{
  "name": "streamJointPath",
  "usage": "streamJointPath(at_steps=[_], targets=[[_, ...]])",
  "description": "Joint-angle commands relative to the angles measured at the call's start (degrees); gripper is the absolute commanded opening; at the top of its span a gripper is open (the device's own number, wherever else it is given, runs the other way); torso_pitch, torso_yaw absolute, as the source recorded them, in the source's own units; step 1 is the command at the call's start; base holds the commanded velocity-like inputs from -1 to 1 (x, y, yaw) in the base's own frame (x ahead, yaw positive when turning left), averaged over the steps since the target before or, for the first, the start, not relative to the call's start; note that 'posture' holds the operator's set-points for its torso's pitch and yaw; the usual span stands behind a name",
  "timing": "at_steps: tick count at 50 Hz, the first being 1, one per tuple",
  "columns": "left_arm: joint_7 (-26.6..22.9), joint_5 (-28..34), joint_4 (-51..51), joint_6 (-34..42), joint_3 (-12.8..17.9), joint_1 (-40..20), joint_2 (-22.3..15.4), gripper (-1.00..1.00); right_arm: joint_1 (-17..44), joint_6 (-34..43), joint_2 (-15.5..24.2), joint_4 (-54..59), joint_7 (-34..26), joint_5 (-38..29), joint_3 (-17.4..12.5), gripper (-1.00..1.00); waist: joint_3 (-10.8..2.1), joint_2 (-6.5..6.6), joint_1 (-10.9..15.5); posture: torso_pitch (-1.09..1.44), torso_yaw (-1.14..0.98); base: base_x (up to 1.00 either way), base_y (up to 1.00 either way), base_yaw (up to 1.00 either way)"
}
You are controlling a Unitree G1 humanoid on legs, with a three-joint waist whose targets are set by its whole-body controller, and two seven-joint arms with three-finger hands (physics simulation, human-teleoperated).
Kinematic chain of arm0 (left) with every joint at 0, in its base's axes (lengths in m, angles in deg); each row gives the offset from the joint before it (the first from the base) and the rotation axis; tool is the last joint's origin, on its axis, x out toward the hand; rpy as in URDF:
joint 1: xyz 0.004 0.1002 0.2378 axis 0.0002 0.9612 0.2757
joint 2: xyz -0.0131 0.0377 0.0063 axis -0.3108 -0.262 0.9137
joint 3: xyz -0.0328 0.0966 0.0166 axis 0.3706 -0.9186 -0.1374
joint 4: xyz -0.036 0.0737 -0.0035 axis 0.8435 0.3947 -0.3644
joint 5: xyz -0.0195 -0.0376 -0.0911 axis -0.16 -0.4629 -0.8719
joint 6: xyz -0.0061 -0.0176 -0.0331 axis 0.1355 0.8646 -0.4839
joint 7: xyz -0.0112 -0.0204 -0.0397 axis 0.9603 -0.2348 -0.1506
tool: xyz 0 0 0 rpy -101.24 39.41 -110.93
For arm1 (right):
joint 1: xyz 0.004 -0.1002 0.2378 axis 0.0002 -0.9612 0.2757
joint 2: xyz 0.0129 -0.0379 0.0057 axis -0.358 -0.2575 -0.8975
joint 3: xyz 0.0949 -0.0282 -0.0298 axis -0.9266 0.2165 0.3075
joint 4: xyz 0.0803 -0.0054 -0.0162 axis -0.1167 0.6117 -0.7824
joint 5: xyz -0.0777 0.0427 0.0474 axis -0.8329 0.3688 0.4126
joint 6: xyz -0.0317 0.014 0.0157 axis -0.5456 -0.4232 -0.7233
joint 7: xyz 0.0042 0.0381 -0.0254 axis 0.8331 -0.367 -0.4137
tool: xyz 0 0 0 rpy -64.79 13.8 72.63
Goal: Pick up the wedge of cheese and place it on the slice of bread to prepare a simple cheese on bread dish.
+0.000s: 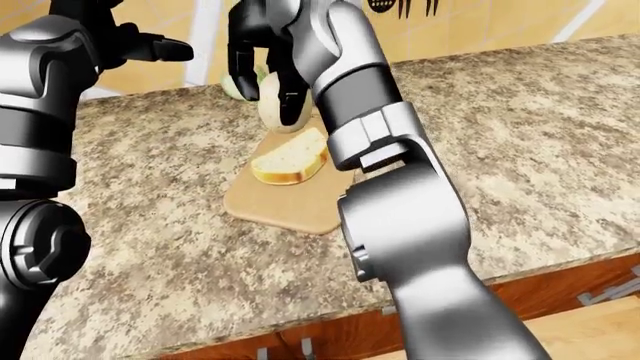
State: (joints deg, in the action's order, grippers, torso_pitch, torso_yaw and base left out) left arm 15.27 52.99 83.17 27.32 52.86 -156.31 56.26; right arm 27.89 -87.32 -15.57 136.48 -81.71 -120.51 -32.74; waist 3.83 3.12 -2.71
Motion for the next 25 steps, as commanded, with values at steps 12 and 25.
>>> streamJointPath(at_steps=[12, 25], targets=[[0.3, -0.1, -2.1, -1.8, 0.2, -2.2, -0.5, 1.0, -1.0, -0.4, 0.6, -3.2, 1.3, -0.9, -0.3, -1.0, -2.2, -0.02, 0.2, 0.0, 0.0, 0.0, 0.0, 0.0], [0.3, -0.3, -2.0, -2.1, 0.3, -1.8, -0.7, 1.0, -2.1, -2.1, -0.2, -0.9, 4.2, -1.0, -0.3, -1.0, -2.47, 0.05, 0.3, 0.0, 0.0, 0.0, 0.0, 0.0]])
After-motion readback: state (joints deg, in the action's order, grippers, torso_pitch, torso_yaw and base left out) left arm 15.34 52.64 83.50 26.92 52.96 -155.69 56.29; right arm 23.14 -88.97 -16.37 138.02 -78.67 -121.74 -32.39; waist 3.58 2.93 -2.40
